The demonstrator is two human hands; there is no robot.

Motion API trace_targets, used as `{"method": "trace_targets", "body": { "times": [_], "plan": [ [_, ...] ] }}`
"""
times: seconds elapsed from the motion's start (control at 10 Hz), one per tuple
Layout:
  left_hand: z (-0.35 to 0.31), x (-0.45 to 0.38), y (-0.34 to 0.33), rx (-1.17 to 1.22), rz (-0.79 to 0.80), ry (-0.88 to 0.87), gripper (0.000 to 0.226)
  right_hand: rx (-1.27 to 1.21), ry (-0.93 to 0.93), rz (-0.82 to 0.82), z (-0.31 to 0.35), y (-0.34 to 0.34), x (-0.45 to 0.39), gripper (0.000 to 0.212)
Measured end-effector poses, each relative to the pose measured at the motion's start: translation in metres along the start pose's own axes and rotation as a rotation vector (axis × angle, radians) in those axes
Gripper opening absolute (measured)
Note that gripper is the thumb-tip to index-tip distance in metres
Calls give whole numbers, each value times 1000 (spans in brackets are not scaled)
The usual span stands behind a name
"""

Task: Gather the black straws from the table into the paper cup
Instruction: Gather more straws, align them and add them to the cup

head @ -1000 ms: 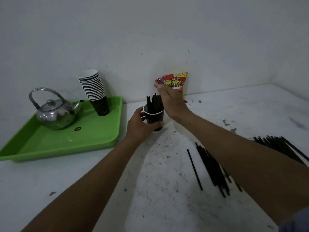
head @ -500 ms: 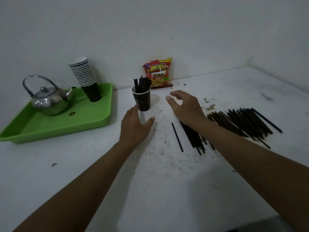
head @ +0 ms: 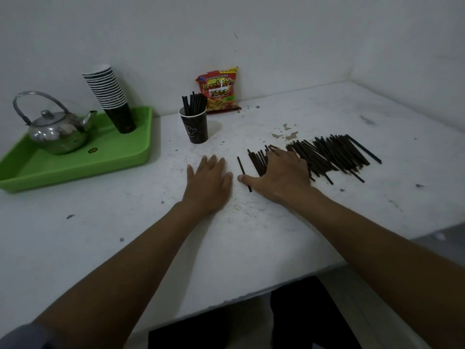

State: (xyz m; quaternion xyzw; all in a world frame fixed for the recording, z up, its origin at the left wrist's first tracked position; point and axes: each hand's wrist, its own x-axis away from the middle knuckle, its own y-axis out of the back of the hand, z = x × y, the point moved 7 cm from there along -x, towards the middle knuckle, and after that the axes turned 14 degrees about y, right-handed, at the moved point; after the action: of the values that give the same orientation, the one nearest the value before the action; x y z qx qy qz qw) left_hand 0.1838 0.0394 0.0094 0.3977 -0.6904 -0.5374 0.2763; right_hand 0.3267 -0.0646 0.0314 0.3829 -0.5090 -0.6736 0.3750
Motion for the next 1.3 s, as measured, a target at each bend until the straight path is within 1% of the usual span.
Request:
{"method": "trace_targets", "body": {
  "times": [0.1,0.2,0.3,0.4,0.5,0.6,0.7,0.8,0.9,1.1,1.2,1.3],
  "plan": [
    [1,2,-4,-61,40,1,65,25,16,-32,1,3,4,98],
    [3,4,-7,-100,48,12,73,-5,51,-58,4,5,7,68],
    [5,4,-9,-115,58,28,77,-73,77,-80,6,9,10,46],
    [5,5,-9,-122,53,33,78,-51,58,-93,6,16,13,40],
    [5,5,-8,-120,50,31,78,-33,24,-49,1,21,12,34],
    [5,5,-8,-118,51,29,77,-2,29,7,4,25,9,23],
    [5,6,-9,-114,49,31,77,15,32,23,7,28,7,13],
    [6,5,-8,-112,46,33,77,3,33,35,11,31,6,9],
    [6,4,-8,-116,44,31,77,-11,19,107,14,35,-2,15],
    [6,6,-8,-113,38,28,77,1,22,297,23,44,-24,18],
    [5,6,-7,-115,36,27,77,55,15,385,26,46,-26,32],
    [5,6,-7,-113,35,29,77,124,37,482,30,47,-25,32]
  ]
}}
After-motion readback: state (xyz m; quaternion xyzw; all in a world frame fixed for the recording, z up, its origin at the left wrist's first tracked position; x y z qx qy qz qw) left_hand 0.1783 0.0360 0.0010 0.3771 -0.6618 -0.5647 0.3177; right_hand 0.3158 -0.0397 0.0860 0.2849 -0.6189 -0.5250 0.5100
